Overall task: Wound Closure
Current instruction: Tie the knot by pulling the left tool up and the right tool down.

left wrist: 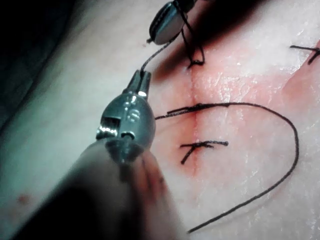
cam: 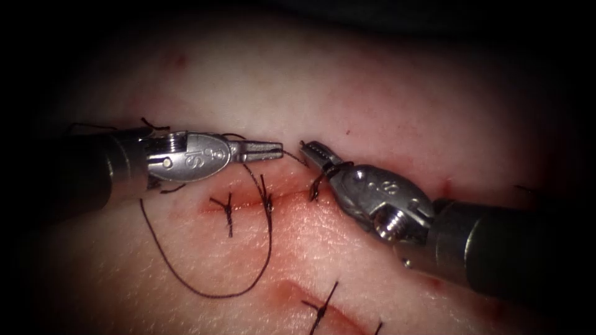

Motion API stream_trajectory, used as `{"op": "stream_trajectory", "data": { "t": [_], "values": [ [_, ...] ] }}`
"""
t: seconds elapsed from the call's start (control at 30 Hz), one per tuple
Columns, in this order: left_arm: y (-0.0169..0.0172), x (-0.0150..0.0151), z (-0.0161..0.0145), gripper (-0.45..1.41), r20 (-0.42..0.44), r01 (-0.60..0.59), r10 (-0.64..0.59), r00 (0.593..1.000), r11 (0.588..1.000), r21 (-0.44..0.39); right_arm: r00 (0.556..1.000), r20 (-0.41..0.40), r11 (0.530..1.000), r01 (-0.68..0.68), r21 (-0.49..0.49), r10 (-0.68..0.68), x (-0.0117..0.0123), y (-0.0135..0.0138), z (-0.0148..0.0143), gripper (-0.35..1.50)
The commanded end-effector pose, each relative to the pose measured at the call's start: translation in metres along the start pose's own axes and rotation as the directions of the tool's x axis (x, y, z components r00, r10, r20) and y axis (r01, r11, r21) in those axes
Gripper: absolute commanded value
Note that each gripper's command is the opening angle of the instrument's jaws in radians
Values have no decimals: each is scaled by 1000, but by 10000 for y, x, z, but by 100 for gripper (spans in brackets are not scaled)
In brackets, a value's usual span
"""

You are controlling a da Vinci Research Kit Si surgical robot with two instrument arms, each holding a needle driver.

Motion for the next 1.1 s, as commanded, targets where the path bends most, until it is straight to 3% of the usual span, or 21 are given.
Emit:
{"op": "stream_trajectory", "data": {
  "t": [0.03, 0.43, 0.87, 1.1],
  "values": [
    [-11, -4, 9, -45, -2, 4, -4, 1000, 1000, -1, 1000, -10, 1000, 2, 2, -2, -10, -3, 1, -35],
    [-106, -49, 45, -45, 28, 82, -83, 996, 996, 24, 994, -87, 996, 65, 59, -60, -69, -16, -18, -35],
    [-165, -80, 59, -45, 24, 125, -126, 992, 991, 37, 990, -112, 994, 90, 69, -82, -83, -15, -33, -35],
    [-199, -87, 62, -45, -16, 150, -149, 989, 980, 131, 986, -136, 992, 109, 68, -99, -106, -23, -39, -35]
  ]
}}
